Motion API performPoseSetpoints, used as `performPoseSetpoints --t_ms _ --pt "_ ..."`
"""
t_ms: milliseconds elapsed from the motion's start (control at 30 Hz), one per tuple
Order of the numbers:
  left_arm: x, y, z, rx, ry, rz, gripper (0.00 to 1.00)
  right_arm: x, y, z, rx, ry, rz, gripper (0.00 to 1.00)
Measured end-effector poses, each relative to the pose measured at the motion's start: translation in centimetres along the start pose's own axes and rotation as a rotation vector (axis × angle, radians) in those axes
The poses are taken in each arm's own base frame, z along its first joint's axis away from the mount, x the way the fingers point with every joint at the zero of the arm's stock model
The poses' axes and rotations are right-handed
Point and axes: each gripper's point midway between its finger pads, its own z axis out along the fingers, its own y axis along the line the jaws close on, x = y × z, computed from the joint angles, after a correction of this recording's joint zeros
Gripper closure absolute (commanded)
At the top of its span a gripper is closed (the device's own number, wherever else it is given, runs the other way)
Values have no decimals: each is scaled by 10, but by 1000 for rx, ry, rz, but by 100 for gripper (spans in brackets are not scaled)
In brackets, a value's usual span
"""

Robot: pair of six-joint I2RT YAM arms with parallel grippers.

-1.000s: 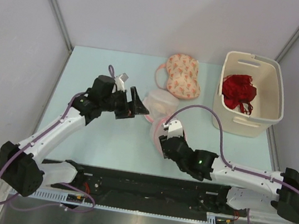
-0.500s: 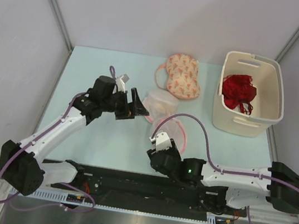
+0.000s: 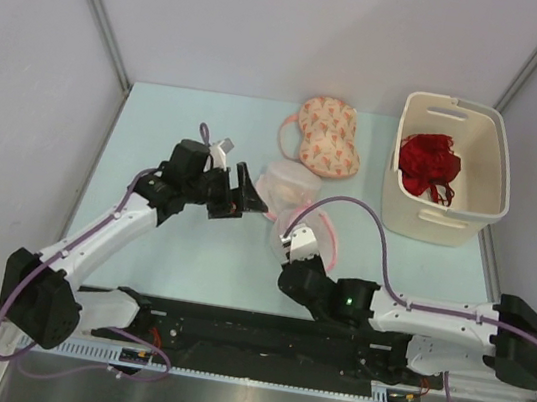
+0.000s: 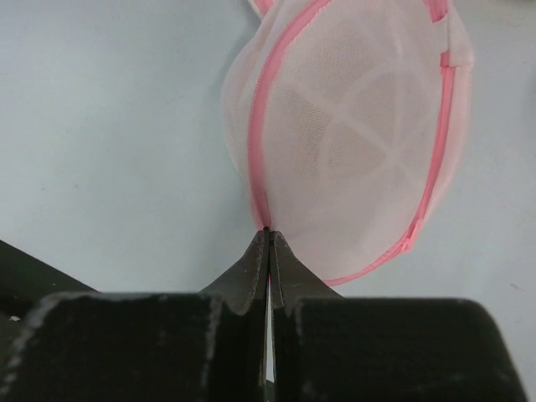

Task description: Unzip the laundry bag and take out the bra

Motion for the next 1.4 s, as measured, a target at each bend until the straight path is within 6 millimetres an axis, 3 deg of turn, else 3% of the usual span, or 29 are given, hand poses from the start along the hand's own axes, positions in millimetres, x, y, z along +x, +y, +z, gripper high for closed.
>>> performPoseSetpoints --t_ms 267,400,633,733,833,1033,1067,1100,1133,1167,1200,1267,1400 --pt "16 15 13 -8 65 -18 7 -24 -11 -17 -30 -66 69 100" --pt "25 13 20 3 97 23 7 -43 -32 -21 -30 -101 159 100" --pt "71 4 48 34 259 129 7 -72 -75 -15 -92 -117 340 100" --pt "82 4 60 31 304 145 7 -82 -79 -16 -136 -120 370 100" --pt "80 -6 65 56 295 158 9 -89 -76 -20 -178 -122 380 100" --pt "57 -36 78 125 238 196 13 -91 -77 -25 -206 -121 397 100" --pt "55 -39 82 128 237 199 13 -90 -77 -25 -206 -117 398 96" --pt "54 -40 86 126 241 200 14 -89 -77 -24 -204 -111 397 85" --pt "54 -39 90 121 247 198 13 -87 -76 -24 -203 -104 398 72" --pt "54 -38 93 115 252 196 12 -85 -75 -23 -201 -94 396 50" --pt "56 -34 96 103 257 192 12 -82 -72 -22 -195 -82 388 44" --pt "57 -29 96 77 261 185 10 -71 -57 -21 -196 -44 350 35" --pt "44 -26 81 68 220 170 9 -39 -9 -24 -218 39 209 32"
